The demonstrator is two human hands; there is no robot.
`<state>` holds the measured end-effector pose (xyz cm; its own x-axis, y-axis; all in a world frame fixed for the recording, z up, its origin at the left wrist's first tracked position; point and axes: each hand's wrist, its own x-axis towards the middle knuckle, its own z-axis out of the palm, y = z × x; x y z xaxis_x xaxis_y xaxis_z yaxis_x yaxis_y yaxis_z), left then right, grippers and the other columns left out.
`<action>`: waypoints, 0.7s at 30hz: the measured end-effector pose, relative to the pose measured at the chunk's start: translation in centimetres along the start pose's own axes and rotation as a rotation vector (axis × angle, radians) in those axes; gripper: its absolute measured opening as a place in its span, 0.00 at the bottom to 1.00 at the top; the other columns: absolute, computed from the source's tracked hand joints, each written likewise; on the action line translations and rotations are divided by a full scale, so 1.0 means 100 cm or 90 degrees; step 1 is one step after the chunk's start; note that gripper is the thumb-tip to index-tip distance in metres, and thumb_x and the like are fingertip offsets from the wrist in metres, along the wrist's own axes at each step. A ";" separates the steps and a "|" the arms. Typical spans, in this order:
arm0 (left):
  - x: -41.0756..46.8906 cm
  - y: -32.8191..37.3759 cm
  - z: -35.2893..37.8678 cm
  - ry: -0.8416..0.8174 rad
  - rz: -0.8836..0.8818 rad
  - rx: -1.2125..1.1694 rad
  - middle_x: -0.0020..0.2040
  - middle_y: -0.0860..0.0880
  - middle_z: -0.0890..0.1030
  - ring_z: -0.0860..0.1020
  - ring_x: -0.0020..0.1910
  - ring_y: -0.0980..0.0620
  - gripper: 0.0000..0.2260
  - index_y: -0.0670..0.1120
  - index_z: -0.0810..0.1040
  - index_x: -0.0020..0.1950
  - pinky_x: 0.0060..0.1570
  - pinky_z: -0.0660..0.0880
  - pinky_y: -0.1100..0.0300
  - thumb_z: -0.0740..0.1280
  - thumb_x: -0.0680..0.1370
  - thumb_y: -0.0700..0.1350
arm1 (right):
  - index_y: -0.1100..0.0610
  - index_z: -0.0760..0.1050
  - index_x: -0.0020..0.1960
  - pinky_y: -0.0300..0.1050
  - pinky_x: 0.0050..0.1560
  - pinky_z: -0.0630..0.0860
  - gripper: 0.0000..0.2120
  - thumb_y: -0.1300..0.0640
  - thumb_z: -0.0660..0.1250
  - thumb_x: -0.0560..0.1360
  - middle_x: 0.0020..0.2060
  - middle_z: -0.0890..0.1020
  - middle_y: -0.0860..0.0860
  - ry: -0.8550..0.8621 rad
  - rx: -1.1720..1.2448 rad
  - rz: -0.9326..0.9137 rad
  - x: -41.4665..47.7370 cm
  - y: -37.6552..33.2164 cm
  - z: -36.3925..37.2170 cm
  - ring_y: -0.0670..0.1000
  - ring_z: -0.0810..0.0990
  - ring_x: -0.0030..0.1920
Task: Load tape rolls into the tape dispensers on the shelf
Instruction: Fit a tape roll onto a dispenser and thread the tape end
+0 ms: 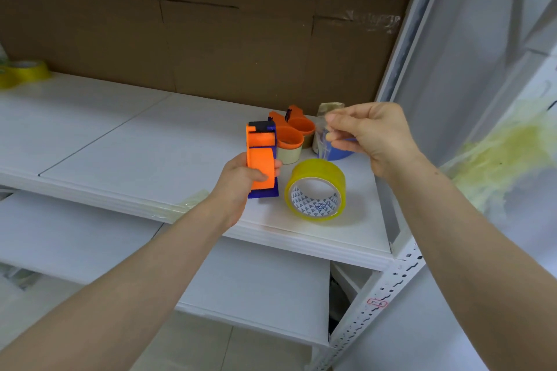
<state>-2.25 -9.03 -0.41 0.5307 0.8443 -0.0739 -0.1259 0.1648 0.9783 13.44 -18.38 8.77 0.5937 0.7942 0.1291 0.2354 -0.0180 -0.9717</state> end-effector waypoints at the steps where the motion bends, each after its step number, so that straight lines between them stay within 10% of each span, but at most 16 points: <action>1: 0.001 0.000 0.001 0.008 0.002 0.011 0.46 0.48 0.81 0.79 0.46 0.51 0.18 0.44 0.74 0.56 0.50 0.75 0.55 0.59 0.72 0.27 | 0.57 0.81 0.40 0.34 0.31 0.78 0.03 0.62 0.70 0.73 0.24 0.81 0.47 -0.003 0.001 -0.005 -0.001 -0.003 0.000 0.42 0.79 0.27; 12: -0.009 -0.006 0.014 -0.205 -0.043 -0.030 0.53 0.46 0.82 0.80 0.53 0.48 0.22 0.53 0.80 0.54 0.57 0.75 0.49 0.63 0.71 0.67 | 0.64 0.80 0.45 0.33 0.29 0.76 0.03 0.65 0.69 0.72 0.31 0.78 0.54 -0.053 0.057 -0.011 -0.008 -0.021 0.005 0.47 0.76 0.28; 21: -0.026 -0.015 0.015 -0.163 0.041 0.073 0.45 0.53 0.81 0.82 0.38 0.63 0.19 0.51 0.76 0.49 0.36 0.77 0.69 0.72 0.68 0.28 | 0.64 0.80 0.45 0.37 0.34 0.75 0.04 0.64 0.67 0.74 0.32 0.77 0.55 -0.018 0.038 -0.011 -0.005 -0.010 0.008 0.49 0.74 0.32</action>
<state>-2.21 -12.28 -1.42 0.7214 0.6920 0.0256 -0.0781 0.0445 0.9960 12.29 -18.30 9.51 0.5674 0.8112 0.1419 0.1987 0.0324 -0.9795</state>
